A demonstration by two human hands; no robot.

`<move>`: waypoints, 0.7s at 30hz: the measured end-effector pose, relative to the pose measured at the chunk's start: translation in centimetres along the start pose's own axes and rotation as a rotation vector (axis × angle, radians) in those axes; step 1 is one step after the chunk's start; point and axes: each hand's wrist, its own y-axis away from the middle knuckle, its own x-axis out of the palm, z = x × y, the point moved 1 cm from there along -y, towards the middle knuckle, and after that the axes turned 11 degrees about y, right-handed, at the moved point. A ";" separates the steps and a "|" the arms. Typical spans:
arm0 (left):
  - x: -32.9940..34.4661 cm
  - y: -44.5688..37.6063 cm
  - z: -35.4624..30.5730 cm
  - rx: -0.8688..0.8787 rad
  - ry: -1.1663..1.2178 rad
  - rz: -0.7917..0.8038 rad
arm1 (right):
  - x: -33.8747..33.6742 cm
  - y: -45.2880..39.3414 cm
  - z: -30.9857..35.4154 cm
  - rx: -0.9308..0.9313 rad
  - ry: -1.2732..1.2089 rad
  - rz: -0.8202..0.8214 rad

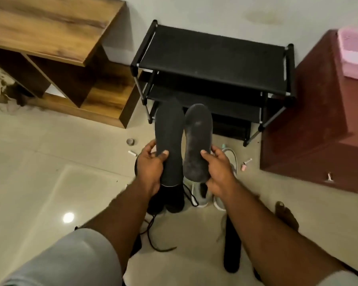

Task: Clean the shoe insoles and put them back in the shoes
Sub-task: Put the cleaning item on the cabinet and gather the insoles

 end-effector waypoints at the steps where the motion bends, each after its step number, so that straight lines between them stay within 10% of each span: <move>1: 0.5 -1.6 -0.7 0.022 0.010 -0.004 | 0.7 -1.7 0.9 0.005 -0.016 0.041; 21: 7.2 -34.3 -3.5 0.411 -0.465 -0.104 | 11.5 -31.8 4.1 -0.182 0.096 -0.211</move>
